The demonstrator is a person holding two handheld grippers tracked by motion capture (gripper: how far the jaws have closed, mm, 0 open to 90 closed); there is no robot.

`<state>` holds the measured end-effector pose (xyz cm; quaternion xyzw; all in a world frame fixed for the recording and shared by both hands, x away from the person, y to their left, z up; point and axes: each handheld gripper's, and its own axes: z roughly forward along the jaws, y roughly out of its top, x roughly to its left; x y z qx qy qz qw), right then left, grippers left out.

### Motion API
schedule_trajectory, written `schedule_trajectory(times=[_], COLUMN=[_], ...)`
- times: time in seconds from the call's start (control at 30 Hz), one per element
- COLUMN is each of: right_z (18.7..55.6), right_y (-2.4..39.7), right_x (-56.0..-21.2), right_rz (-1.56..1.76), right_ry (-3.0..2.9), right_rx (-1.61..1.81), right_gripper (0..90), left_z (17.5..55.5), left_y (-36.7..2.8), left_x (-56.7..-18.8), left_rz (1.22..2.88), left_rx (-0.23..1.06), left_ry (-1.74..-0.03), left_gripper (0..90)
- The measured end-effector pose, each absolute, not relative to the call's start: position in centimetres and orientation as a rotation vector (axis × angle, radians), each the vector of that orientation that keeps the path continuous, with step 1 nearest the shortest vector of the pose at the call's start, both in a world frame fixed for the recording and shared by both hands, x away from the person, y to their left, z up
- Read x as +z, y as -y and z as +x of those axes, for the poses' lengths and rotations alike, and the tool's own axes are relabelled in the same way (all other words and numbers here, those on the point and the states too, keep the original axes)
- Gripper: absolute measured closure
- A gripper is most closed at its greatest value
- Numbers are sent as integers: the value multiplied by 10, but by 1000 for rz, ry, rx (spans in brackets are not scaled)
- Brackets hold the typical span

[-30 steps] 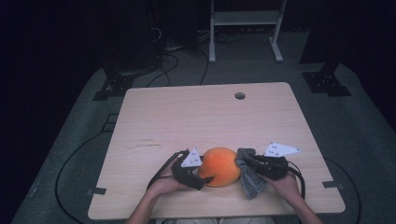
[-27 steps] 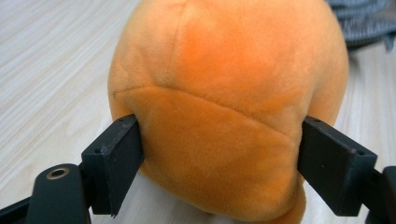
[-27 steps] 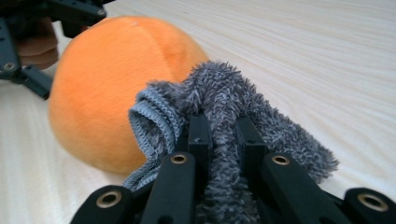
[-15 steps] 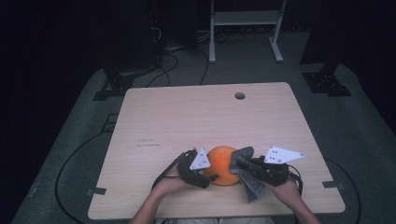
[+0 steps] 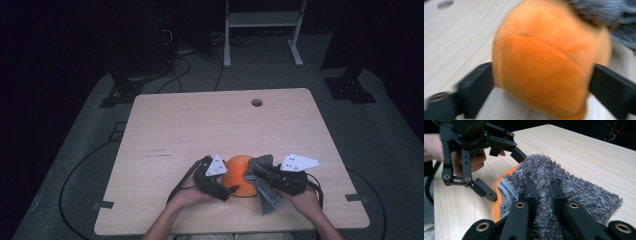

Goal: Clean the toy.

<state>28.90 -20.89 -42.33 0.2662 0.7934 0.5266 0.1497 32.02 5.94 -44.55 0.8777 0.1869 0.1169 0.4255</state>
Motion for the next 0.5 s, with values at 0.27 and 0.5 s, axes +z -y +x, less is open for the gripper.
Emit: schedule_trajectory(times=[0.27,0.5], right_z=[300,293], right_y=[225,224], right_x=[-428,-416], right_rz=[855,821], right_ry=[-2240,-2230], right_rx=[1474,1495], right_gripper=[797,798], left_z=[318,309], left_y=[-65,-69], left_x=[-442,-426], left_rz=[2079,2139], left_rx=[247,352], left_ry=[-470,-354], left_gripper=[318,356])
